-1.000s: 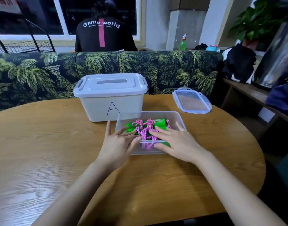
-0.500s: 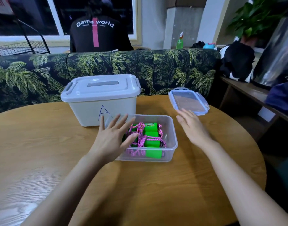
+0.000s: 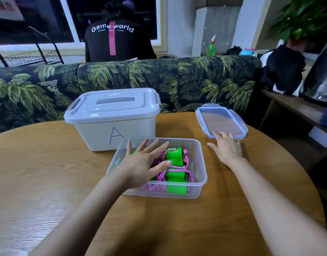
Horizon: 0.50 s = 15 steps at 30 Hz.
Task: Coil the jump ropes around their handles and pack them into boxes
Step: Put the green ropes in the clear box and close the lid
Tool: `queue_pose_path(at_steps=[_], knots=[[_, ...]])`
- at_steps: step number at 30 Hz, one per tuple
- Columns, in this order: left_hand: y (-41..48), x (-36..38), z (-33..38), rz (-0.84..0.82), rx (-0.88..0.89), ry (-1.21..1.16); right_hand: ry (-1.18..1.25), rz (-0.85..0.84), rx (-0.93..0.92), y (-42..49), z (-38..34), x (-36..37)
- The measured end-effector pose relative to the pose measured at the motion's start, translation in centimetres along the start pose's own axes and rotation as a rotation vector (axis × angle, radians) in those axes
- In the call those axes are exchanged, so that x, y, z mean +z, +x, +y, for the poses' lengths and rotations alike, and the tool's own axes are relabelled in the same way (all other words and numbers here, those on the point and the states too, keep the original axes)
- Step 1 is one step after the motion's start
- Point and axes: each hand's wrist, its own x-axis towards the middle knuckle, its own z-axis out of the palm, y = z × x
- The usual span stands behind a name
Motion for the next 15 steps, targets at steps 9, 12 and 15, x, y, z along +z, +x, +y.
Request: queue_pose_path(at_steps=[9, 12, 15], knots=[[-0.6, 0.0, 0.3, -0.014, -0.011, -0.054, 0.108, 0.184, -0.06, -2.5, -0.1, -1.0], [-1.4, 0.4, 0.4, 0.016, -0.005, -0.05, 0.238, 0.262, -0.007, -3.3, 0.3, -1.9], [-1.8, 0.6, 0.7, 0.033, -0.003, -0.017, 0.465, 0.403, 0.028, -4.1, 0.2, -3.3]])
